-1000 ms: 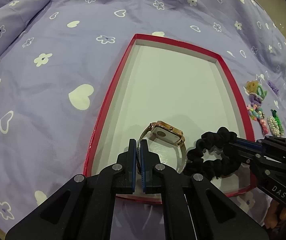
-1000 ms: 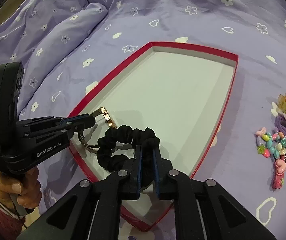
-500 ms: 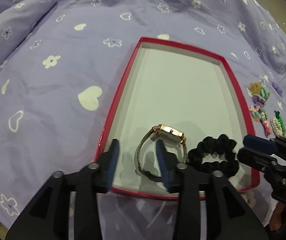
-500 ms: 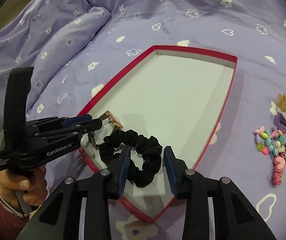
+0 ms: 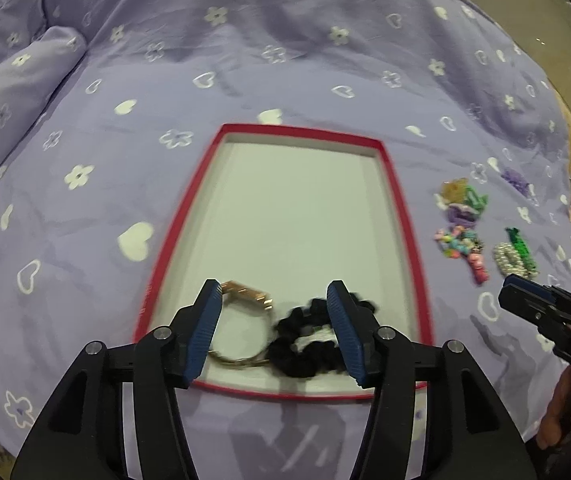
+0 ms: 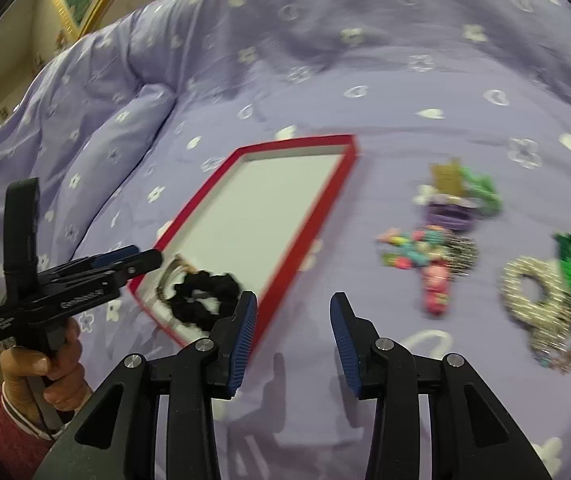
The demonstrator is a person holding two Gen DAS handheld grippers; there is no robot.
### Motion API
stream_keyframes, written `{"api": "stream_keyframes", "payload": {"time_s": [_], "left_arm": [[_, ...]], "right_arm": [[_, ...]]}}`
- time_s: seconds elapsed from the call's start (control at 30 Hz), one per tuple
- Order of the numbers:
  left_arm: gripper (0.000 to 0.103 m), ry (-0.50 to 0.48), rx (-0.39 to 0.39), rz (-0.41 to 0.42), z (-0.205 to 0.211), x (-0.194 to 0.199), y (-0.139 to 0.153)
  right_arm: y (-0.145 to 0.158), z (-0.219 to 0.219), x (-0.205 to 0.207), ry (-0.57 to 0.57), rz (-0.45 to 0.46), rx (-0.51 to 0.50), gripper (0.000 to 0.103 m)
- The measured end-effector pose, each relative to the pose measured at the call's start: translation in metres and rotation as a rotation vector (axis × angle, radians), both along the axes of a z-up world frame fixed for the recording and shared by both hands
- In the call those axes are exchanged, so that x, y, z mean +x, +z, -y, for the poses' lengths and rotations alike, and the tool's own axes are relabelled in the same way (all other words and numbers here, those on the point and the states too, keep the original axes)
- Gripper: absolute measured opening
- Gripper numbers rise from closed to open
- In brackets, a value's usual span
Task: Organize jewelry
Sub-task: 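Open both tools and move them back to the jewelry pile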
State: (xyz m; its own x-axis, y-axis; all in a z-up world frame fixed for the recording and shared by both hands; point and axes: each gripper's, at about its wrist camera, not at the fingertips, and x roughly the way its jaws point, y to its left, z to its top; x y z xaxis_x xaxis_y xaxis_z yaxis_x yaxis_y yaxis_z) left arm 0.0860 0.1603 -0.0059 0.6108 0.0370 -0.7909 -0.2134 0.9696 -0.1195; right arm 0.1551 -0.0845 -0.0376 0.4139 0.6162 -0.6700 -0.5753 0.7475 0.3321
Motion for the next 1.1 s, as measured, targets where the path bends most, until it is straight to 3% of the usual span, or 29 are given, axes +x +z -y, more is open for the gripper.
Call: {"api": "stream_keyframes", "payload": {"time_s": [0.73,1.1], "left_arm": [[0.054,-0.188,-0.002,-0.005,0.099,0.062,0.007],[0.054,-0.278,-0.028,-0.064,0.139,0.125,-0.012]], "right_arm": [[-0.004,0.147,0.039,-0.308,0.002,0.020,0.041],[-0.018,0.172,0.083,-0.351,-0.031,-0.047,0.040]]}}
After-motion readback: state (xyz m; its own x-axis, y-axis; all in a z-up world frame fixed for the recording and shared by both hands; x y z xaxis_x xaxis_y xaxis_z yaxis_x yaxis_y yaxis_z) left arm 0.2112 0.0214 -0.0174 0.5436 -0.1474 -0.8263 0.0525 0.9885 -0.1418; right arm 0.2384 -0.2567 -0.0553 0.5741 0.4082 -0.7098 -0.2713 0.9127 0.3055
